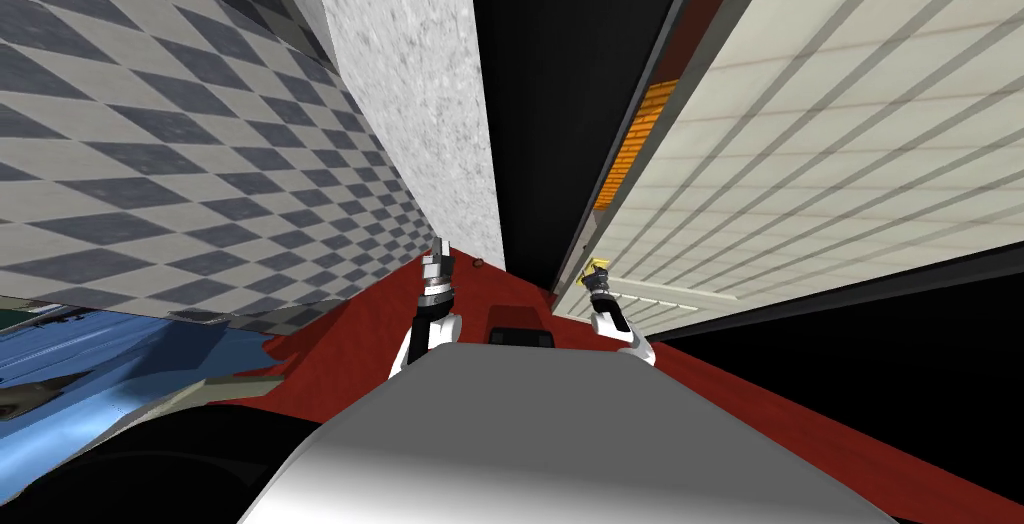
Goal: Pull the door open
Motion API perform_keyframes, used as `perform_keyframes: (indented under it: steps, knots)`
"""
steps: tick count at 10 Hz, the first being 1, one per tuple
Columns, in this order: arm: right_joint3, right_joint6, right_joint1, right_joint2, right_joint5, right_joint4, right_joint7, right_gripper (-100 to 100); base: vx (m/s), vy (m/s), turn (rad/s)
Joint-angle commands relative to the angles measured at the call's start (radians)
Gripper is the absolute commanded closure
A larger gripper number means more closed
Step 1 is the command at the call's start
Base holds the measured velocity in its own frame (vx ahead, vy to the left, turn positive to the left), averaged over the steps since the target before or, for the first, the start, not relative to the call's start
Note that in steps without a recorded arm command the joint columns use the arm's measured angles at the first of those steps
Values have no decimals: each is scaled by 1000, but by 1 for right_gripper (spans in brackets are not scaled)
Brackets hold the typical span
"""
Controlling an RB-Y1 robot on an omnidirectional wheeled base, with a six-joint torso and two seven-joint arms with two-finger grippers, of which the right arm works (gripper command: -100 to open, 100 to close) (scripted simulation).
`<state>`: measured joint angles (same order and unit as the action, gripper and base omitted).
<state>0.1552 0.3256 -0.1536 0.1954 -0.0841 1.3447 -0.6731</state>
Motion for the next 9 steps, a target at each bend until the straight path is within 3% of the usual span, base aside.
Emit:
perform_keyframes:
  steps: [1, 7, 9]
  knots:
    - [9, 0, -1, -1, -32, 4, -42, -100, -81, -48, -5]
    - [-23, -10, 2, -39, -164, 30, -212, -100, -99, -60, 34]
    - [-29, -12, 2, -46, -187, 35, -251, -100, -62, -17, 20]
